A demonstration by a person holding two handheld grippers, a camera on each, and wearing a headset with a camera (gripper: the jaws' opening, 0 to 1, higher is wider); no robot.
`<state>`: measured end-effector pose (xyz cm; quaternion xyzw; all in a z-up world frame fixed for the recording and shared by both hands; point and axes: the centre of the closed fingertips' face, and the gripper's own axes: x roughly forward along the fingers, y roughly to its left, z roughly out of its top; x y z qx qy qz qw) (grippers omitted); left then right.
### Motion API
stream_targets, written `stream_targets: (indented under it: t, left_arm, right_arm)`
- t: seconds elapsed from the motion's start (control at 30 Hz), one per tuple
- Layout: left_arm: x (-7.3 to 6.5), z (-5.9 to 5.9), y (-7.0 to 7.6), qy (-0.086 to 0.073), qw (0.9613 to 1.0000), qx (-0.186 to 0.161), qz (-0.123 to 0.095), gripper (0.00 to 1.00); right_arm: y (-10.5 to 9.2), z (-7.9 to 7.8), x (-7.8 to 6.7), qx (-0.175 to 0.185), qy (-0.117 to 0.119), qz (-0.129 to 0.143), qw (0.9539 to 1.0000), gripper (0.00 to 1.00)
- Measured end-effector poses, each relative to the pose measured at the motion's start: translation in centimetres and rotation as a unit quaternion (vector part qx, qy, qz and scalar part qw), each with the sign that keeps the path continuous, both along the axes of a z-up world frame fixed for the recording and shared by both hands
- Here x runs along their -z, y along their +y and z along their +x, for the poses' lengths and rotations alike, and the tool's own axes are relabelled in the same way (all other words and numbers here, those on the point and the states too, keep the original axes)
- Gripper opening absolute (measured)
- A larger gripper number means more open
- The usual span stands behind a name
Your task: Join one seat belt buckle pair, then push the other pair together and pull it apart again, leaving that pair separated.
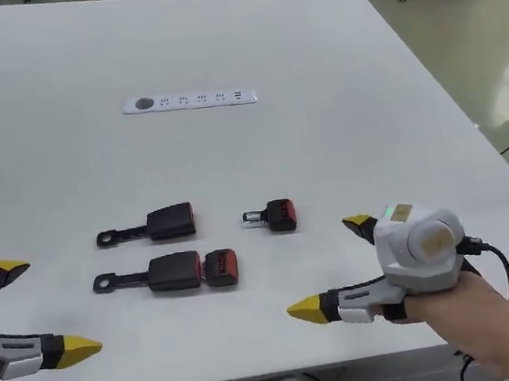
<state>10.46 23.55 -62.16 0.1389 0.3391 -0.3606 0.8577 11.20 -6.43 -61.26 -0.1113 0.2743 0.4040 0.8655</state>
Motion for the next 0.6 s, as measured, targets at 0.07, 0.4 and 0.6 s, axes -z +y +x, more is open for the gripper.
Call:
stream_targets:
  t: [0.07, 0.4, 0.6]
  left_arm:
    - [-0.07, 0.16, 0.03, -0.002, 1.0, 0.0, -0.003, 1.0]
    - [-0.11, 0.57, 0.21, -0.006, 1.0, -0.002, -0.007, 1.0]
    - [0.34, 0.56, 0.49, 0.0, 1.0, -0.005, -0.007, 1.0]
  right_arm:
    - [-0.08, 0.16, 0.1, 0.001, 0.001, 0.001, 1.0, 1.0]
    - [-0.39, 0.62, -0.1, 0.008, 0.0, 0.0, 1.0, 1.0]
    - [-0.44, 0.85, -0.01, 0.011, 0.001, 0.0, 0.9999, 1.0]
